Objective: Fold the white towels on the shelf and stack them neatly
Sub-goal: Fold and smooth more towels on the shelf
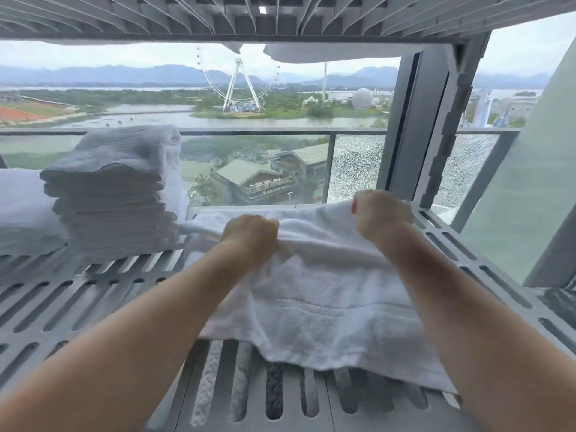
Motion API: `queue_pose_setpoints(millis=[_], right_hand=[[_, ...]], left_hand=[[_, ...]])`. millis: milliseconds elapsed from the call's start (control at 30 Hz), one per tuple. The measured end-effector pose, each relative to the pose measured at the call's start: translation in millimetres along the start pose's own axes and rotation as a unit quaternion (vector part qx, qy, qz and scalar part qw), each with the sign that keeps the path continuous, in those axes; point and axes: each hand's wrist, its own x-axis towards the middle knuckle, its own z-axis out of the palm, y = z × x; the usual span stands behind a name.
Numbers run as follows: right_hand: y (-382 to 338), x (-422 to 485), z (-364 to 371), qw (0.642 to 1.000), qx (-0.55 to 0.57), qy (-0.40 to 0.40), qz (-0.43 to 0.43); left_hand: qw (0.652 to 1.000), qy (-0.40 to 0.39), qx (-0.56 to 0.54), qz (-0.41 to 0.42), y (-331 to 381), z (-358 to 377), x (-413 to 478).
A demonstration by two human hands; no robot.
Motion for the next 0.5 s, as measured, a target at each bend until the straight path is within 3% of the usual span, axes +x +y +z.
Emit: queue_pose_setpoints(millis=[100,167,200,267,367,400,500], right_hand=[[28.2,5.5,-6.6,0.987,-0.036,0.15,0.037],[34.0,4.1,-9.2,0.975,0.031,0.222,0.008],[31.8,0.2,-10.0,0.971,0.086,0.221,-0.027],[24.9,-9.6,-5.9,0.972,0.18,0.118,-0.092],[17.5,-23.2,5.3,0.975,0.045,-0.161,-0.147],[18.0,-24.7,9.8,0.971,-0.005,-0.191,-0.146],[18.8,-27.4,9.4,0.978,-0.045,-0.165,-0.117]], left_hand=[[0.997,-0.069,-0.007,-0.022,1.0,-13.6,-3.7],[0.997,-0.067,-0.043,-0.024,-0.1,-18.3,-5.7],[0.996,-0.049,-0.068,-0.02,-0.1,-16.2,-6.9],[0.993,-0.029,-0.117,-0.009,-0.8,-3.3,-11.2],[0.981,-0.082,-0.174,-0.012,-4.8,16.3,-21.8],[0.979,-0.094,-0.182,-0.015,-7.0,20.2,-25.2],[0.976,-0.087,-0.196,-0.026,-7.6,15.6,-31.7]])
